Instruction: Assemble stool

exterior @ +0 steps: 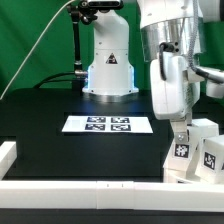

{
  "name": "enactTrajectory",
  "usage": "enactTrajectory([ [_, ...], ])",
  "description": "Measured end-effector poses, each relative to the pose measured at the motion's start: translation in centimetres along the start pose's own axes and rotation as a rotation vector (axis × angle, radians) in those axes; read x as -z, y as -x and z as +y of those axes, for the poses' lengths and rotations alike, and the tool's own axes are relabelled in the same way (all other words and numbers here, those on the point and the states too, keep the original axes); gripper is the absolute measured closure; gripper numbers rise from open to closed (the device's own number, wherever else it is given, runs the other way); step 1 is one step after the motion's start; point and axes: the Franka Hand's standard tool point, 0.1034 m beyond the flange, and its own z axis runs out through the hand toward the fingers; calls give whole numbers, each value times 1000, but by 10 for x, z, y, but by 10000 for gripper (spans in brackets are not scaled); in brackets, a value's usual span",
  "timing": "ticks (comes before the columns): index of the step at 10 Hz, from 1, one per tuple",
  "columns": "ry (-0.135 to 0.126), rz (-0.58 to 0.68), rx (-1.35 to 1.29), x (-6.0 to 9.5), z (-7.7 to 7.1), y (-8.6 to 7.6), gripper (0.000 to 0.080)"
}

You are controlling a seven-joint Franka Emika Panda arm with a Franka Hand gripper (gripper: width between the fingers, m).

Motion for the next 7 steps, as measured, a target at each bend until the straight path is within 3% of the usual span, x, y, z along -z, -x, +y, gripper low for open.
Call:
enactTrajectory([
  [6, 2, -24, -229, 0, -1, -2, 461],
  [7, 2, -23, -214, 0, 0, -2, 359],
])
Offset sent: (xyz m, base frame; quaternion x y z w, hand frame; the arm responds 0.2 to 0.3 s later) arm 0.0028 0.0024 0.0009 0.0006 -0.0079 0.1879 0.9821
